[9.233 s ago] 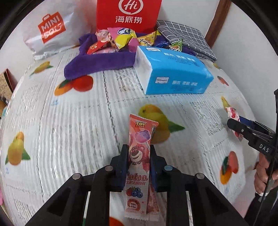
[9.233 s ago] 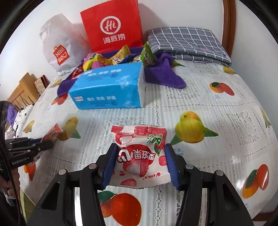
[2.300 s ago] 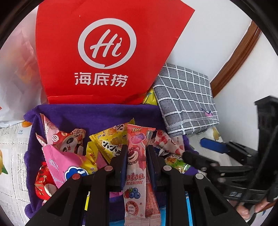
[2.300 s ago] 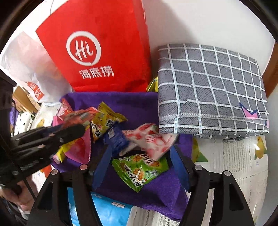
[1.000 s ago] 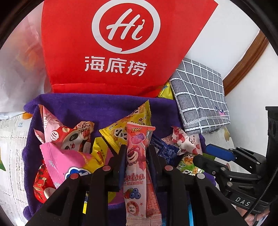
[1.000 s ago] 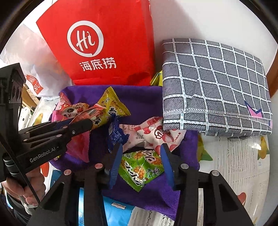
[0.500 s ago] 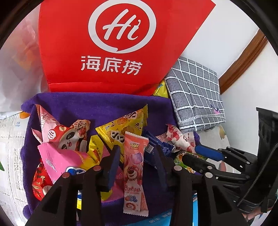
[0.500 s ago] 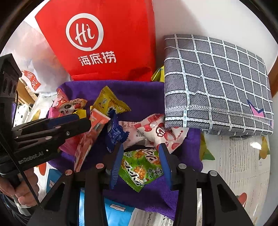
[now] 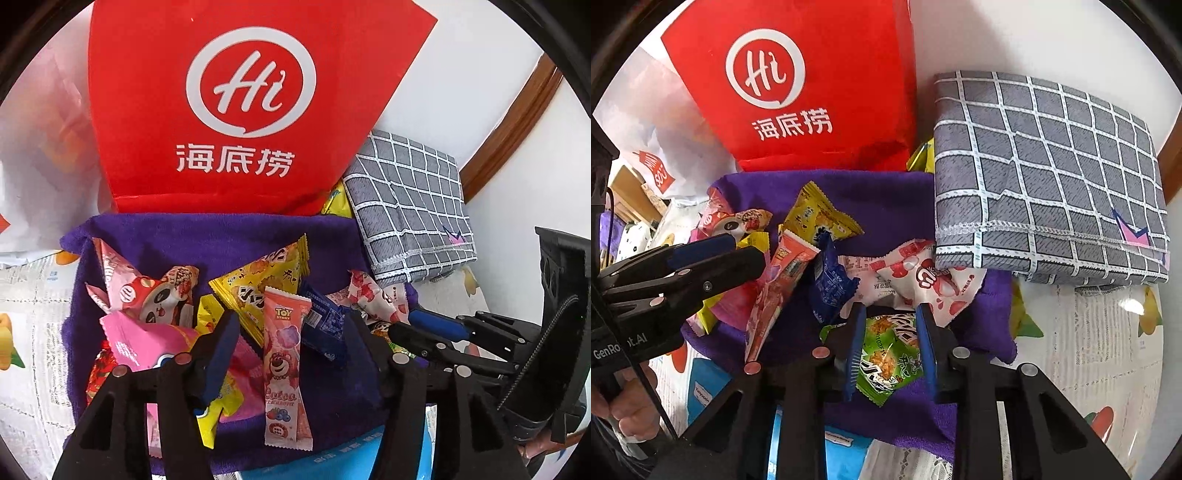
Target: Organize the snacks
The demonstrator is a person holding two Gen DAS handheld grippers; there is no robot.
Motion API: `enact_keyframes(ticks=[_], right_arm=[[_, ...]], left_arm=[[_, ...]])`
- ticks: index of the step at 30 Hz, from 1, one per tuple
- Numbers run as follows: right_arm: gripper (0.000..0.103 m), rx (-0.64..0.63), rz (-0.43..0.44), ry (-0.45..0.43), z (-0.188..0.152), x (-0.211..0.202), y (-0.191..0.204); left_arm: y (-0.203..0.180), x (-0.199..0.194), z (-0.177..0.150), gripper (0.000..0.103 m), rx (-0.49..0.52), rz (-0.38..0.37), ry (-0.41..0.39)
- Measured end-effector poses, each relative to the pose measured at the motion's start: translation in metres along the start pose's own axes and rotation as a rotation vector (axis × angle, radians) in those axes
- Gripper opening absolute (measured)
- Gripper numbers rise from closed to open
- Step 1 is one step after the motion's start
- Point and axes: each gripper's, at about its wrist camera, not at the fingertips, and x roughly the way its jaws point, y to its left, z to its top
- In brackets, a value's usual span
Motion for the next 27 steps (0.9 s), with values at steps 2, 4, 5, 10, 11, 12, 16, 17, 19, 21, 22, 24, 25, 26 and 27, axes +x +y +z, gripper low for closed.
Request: enact_keyframes(ticks=[2,4,5,10,11,12,16,17,19,21,22,24,25,26,27], right_arm=[[0.028,-0.001,0.000,-0.006,0.000,-0.003,0.000],[0.028,0.001,0.001,-0.007,0.000,-0.006,0.000],[0.028,-0.001,-0.001,-0.008,-0.001,-0.007,0.001],[0.028,-0.015,-0.006,-0.019,-0.001,-0.012,0.006],[0.028,-0.014,-0.003,-0.018,-0.001,-0.013,0.006],[0.028,-0.012,-0.003,-0.018,-0.001,-0.014,0.006],[0.028,-0.004,-0.002,-0.020,-0.004,-0.017,0.008],[0.028,-0.002,-0.001,-0.021,-0.005,-0.018,0.008],[0.028,0.003,-0.003,-0.026,-0.009,-0.021,0.009],[0.028,0.008,-0.002,-0.039,-0.014,-0.025,0.011],[0.029,0.009,-0.003,-0.043,-0.015,-0.026,0.012],[0.029,0.011,-0.013,-0.053,-0.020,-0.028,0.015],[0.029,0.006,-0.024,-0.060,-0.022,-0.030,0.018],[0.029,-0.001,-0.037,-0.063,-0.023,-0.031,0.020],[0.029,-0.008,-0.054,-0.066,-0.025,-0.033,0.023]], left_arm=[[0.000,-0.002,0.001,0.057,-0.002,0.000,0.003],[0.000,-0.003,0.001,0.058,-0.003,0.003,0.001],[0.000,-0.004,0.001,0.058,-0.002,0.005,-0.001],[-0.002,-0.011,-0.004,0.059,-0.013,0.014,0.002],[-0.002,-0.012,-0.005,0.060,-0.010,0.018,0.003],[-0.003,-0.014,-0.006,0.060,-0.007,0.025,0.004],[-0.003,-0.022,-0.011,0.064,-0.008,0.041,-0.001],[-0.003,-0.024,-0.012,0.065,-0.008,0.043,-0.002],[-0.003,-0.029,-0.015,0.067,-0.008,0.050,-0.002],[-0.003,-0.032,-0.018,0.068,-0.004,0.059,-0.001],[-0.003,-0.034,-0.020,0.068,-0.001,0.067,0.001],[-0.002,-0.038,-0.024,0.068,0.001,0.076,0.002],[-0.002,-0.040,-0.026,0.068,0.000,0.082,0.003],[-0.001,-0.042,-0.028,0.068,-0.001,0.088,0.003],[-0.001,-0.043,-0.030,0.069,-0.003,0.091,0.004]])
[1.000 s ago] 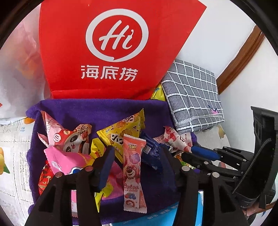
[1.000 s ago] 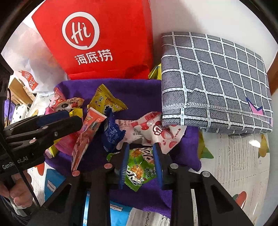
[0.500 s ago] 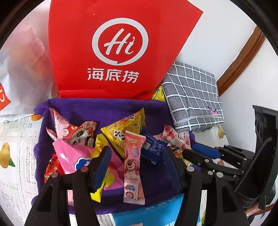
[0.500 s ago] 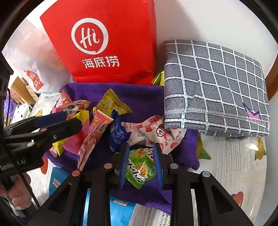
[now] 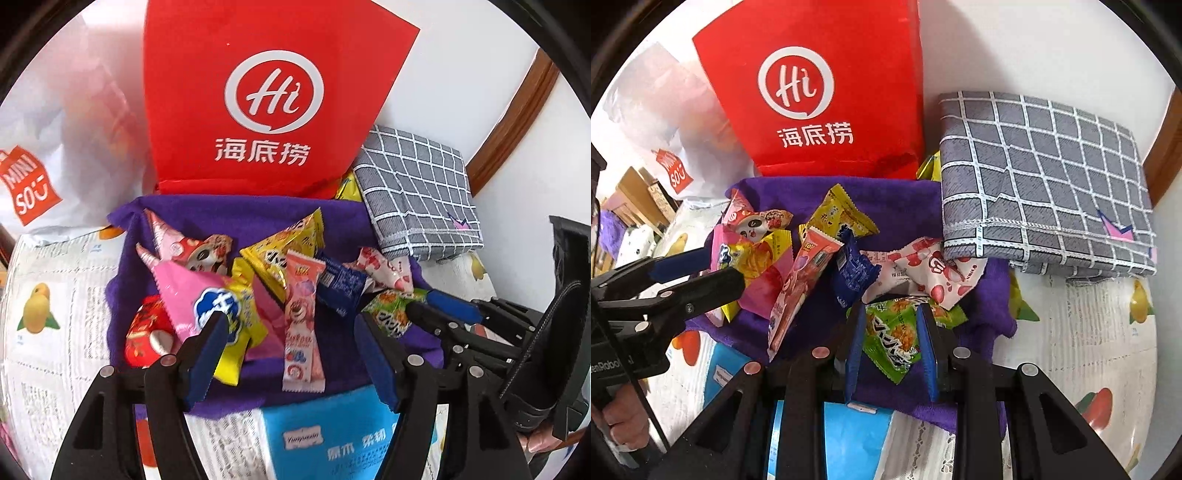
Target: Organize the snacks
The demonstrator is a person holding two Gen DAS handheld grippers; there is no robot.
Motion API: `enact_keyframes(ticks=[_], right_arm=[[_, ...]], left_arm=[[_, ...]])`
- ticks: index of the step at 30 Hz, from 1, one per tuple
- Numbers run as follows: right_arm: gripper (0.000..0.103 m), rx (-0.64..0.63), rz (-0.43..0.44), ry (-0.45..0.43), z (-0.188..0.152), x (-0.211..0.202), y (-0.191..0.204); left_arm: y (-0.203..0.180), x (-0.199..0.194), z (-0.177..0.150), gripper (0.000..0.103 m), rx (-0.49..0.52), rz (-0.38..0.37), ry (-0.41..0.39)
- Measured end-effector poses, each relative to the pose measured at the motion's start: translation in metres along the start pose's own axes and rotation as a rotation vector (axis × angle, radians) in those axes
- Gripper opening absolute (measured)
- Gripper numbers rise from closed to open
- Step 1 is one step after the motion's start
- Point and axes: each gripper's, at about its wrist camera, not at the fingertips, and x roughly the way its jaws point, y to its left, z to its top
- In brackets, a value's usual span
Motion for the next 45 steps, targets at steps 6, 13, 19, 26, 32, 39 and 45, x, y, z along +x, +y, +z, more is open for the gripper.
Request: enact_keyframes(ticks=[6,13,19,26,32,39,45], right_arm=[[0.031,0.023,-0.004,-0.006,-0.005,-0.007,0.003],[0.033,0.071,-0.017,0.018,-0.013,-0.005,0.000],[0.040,0.087,-0.045,0.023,-0.019,0.000,-0.004],[0.042,0.099,-0.044,0.059,-0.022,0.023,-0.009],[0.031,0.098,-0.024,0.048,-0.023,0.036,-0.008],[0.029,0.078,-0.012,0.024,-0.017,0.042,-0.003],[0.030,0.066,-0.005,0.028,-0.014,0.045,0.000]], left_arm=[[0.004,-0.007,-0.009,0.072,-0.010,0.010,0.010],[0.007,-0.009,-0.016,0.077,-0.014,0.033,0.015],[0.015,-0.001,-0.020,0.078,-0.011,0.092,0.024],[0.032,0.016,-0.020,0.078,-0.036,0.088,0.056],[0.030,0.030,-0.020,0.075,-0.016,0.062,0.054],[0.031,0.039,-0.017,0.046,-0.024,0.006,0.057],[0.031,0.038,-0.017,0.047,-0.022,-0.001,0.067]])
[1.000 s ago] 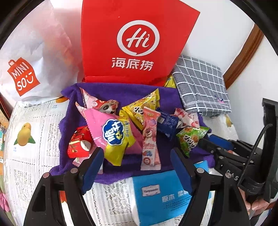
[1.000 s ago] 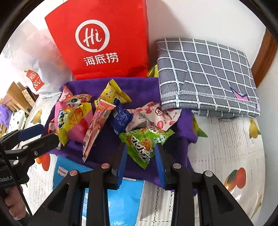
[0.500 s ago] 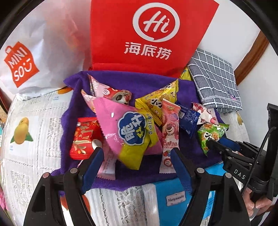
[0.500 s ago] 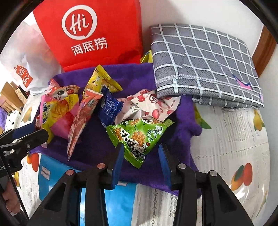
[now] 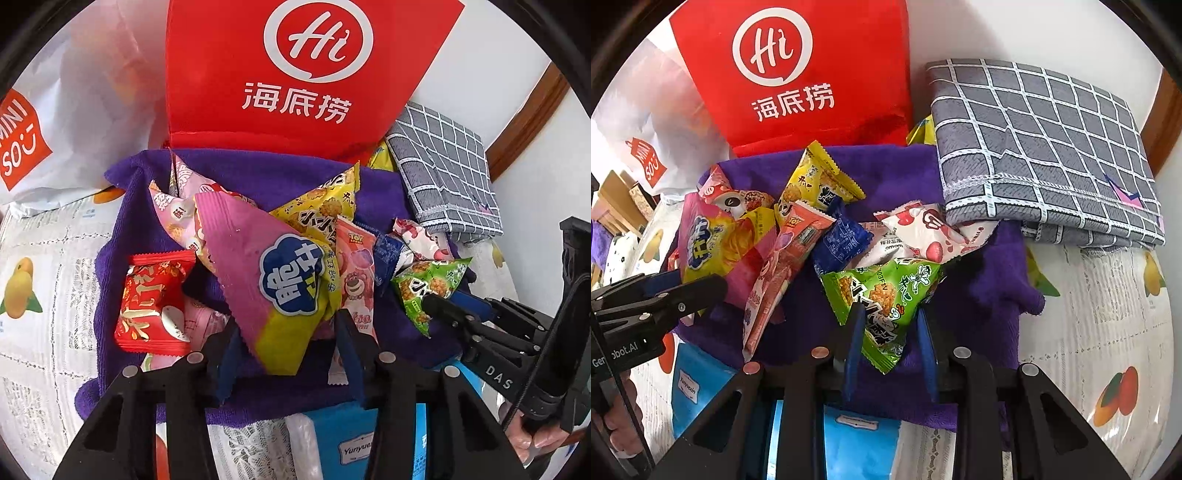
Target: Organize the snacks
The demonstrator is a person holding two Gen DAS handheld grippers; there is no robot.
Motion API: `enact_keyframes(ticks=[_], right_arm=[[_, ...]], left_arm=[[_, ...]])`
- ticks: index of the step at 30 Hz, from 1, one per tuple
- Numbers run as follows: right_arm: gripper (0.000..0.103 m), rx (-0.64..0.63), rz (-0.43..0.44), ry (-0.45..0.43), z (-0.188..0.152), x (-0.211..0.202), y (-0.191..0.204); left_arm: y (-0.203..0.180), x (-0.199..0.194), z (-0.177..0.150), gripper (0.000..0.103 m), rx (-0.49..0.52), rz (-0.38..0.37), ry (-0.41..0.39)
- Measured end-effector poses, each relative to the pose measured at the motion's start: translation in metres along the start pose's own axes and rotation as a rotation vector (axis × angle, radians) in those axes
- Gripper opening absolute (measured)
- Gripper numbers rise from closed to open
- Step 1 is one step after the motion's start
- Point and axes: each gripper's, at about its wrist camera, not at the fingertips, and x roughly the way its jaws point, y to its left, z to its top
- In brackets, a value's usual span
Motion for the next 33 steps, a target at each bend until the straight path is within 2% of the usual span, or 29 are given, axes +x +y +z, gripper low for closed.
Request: enact_keyframes(ticks=[8,11,13,23,26,28,30,33], right_arm=[[0.031,0.016,0.017,-0.047,-0.004,-0.031,-0.004],[0.031,0.015,0.013,-0.071,-0.006,-0.047,-0.003],[0.035,0.020,0.009,-0.090,-0.008,-0.060,-0.002],[0.039,0.048,-0.003,-0.144,-0.034,-0.126,0.005],[0.039,0.063,0.003,-0.158,-0.048,-0.146,0.006],[0.044,0.077,-0.002,-0.166,-0.057,-0.160,0.006],[0.063,0.089,-0.008,-0.178,-0.067,-0.172,0.005],[0.070,0.082,-0.027,-0.218,-0.084,-0.193,0.008]], left_arm=[[-0.003,-0.023,-0.004,0.052,-0.007,-0.007,-0.018],[-0.009,-0.038,-0.007,0.062,0.006,0.002,-0.041],[-0.014,-0.048,-0.010,0.067,0.017,0.026,-0.060],[-0.040,-0.111,-0.036,0.068,0.059,0.053,-0.142],[-0.048,-0.132,-0.047,0.072,0.073,0.063,-0.168],[-0.053,-0.146,-0.055,0.075,0.080,0.066,-0.189],[-0.056,-0.158,-0.064,0.081,0.084,0.072,-0.203],[-0.061,-0.175,-0.077,0.083,0.090,0.084,-0.227]])
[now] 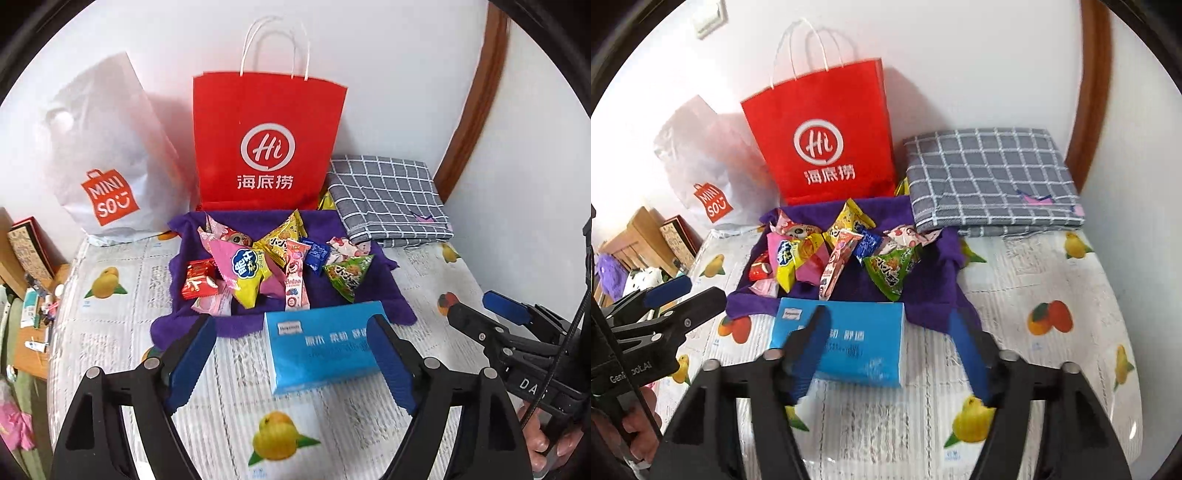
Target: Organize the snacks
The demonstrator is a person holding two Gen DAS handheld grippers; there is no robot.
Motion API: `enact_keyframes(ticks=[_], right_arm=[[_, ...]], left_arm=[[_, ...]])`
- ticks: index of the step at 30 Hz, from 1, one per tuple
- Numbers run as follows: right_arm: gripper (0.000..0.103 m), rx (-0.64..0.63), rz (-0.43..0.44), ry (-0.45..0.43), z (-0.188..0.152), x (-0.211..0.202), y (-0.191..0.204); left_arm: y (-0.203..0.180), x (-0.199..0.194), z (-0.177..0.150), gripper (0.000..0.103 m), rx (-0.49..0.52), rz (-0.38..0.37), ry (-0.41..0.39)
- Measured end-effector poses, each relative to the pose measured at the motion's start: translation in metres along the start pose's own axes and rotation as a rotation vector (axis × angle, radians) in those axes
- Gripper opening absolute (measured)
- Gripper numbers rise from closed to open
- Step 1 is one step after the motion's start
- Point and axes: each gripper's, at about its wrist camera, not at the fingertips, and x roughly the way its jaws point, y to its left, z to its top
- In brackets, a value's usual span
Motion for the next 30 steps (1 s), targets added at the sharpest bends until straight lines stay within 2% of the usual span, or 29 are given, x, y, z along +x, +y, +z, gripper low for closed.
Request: enact_keyframes(ticks=[2,6,12,18,30], right_arm=[[0.071,-0.005,-0.020,-0.011,-0.008,-0.014,0.001],[0.083,0.001,-0.052,-0.038,-0.021,-0.037,0.002],[0.090,0.015,-0.063,-0.072,-0.042,-0.068,0.001],[0.093,0.023,-0.108,-0.083,-0.058,-0.089,0.003],[0.093,0.017,-0.089,-0.089,-0.076,-0.109,0.014]], left_arm=[[-0.002,-0.012,-0.006,0.086,0.000,0.011,-0.013],[-0.006,-0.035,-0.019,0.091,-0.008,0.018,-0.045],[-0.013,-0.063,-0.038,0.094,0.020,0.050,-0.095],[-0.013,-0.084,-0.053,0.094,0.007,0.060,-0.116],[-0.015,-0.113,-0.067,0.094,0.004,0.066,-0.158]])
